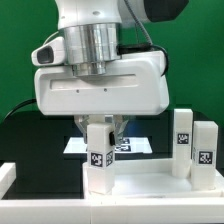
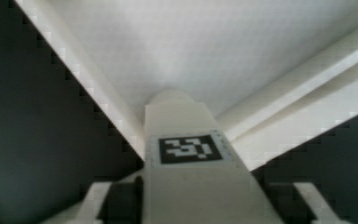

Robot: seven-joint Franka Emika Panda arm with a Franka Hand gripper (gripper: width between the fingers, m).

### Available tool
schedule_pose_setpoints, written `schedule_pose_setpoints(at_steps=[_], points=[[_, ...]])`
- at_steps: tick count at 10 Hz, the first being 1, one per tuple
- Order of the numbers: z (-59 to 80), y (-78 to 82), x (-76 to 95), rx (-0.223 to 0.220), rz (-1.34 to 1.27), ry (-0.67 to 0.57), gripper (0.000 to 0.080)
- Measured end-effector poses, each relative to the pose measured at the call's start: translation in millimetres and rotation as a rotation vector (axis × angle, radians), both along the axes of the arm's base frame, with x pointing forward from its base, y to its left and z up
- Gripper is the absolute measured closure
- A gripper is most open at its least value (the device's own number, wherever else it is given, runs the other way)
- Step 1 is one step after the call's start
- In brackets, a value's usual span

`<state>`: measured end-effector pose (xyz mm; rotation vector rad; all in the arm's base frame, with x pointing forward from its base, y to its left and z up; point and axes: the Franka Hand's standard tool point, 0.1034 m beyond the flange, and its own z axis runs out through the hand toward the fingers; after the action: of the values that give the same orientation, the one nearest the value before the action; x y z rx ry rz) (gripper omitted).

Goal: Assemble desk

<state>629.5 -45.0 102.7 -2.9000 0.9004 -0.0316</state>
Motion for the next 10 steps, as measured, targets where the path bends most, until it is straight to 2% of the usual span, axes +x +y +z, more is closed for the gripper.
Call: schedule_pose_setpoints(at_steps=[2,4,6,9,10], points=[[0.8,1.2,0.7,0.01,-0.239,0.02,0.05],[1.4,6.8,1.9,0.025,-0.616,0.049,0.0502],[0.4,10.1,4.1,0.077,-0.943,0.071,0.0505],[-1.0,9.0,3.3,0.079,-0.909,0.065,0.0505],[-0.7,8.0,2.6,0.073,-0.859,0.063,0.0397]])
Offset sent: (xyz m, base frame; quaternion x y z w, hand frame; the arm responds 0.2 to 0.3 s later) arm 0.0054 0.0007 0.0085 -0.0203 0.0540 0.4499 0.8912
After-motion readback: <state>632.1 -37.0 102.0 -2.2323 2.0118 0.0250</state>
